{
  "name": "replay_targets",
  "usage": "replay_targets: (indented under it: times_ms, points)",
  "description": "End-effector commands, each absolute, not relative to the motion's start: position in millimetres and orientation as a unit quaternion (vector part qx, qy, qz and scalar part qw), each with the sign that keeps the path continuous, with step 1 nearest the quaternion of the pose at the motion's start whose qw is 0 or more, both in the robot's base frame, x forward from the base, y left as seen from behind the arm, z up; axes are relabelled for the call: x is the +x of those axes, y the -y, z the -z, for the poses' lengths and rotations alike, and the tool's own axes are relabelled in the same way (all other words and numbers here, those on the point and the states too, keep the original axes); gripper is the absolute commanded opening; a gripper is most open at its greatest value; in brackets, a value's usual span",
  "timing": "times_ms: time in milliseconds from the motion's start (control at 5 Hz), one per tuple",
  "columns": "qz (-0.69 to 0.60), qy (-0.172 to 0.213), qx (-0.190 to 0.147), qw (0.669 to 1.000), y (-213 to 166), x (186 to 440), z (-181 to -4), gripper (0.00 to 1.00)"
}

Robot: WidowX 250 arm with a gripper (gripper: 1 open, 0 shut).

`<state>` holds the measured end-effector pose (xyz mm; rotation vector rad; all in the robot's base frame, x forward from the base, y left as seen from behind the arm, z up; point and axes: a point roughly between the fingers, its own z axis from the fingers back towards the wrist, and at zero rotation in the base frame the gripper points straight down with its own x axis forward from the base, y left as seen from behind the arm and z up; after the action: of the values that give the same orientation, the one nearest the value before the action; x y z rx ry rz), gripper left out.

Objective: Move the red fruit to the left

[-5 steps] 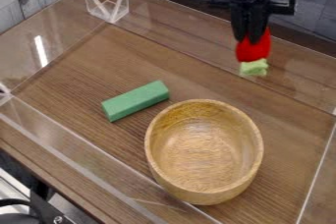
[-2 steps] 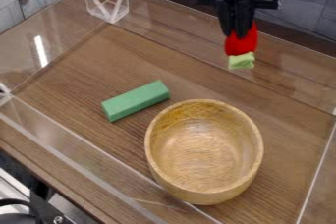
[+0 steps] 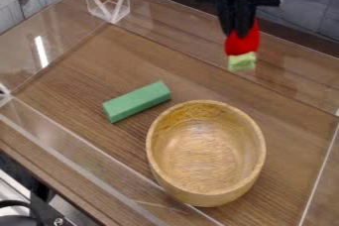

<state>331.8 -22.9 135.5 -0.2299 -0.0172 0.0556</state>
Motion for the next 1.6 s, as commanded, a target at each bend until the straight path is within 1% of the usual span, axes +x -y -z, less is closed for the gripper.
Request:
replay_targets:
  times_ms: [0,200,600,800,1000,1400]
  points:
    - [0.004,0.04,-0.116,0.992,28,328,-158.7,0.0]
    - [0.042,0.03,-0.118,0.992,47,337,-150.5,0.0]
    - [-0.006,0.058,-0.123,0.991,29,339,-158.5,0.0]
    - [-0.048,0.077,-0.128,0.988,13,342,-161.6,0.0]
    - [-0.096,0.092,-0.127,0.983,-10,343,-159.0,0.0]
    - [-0.18,0.11,-0.113,0.971,-48,356,-162.0,0.0]
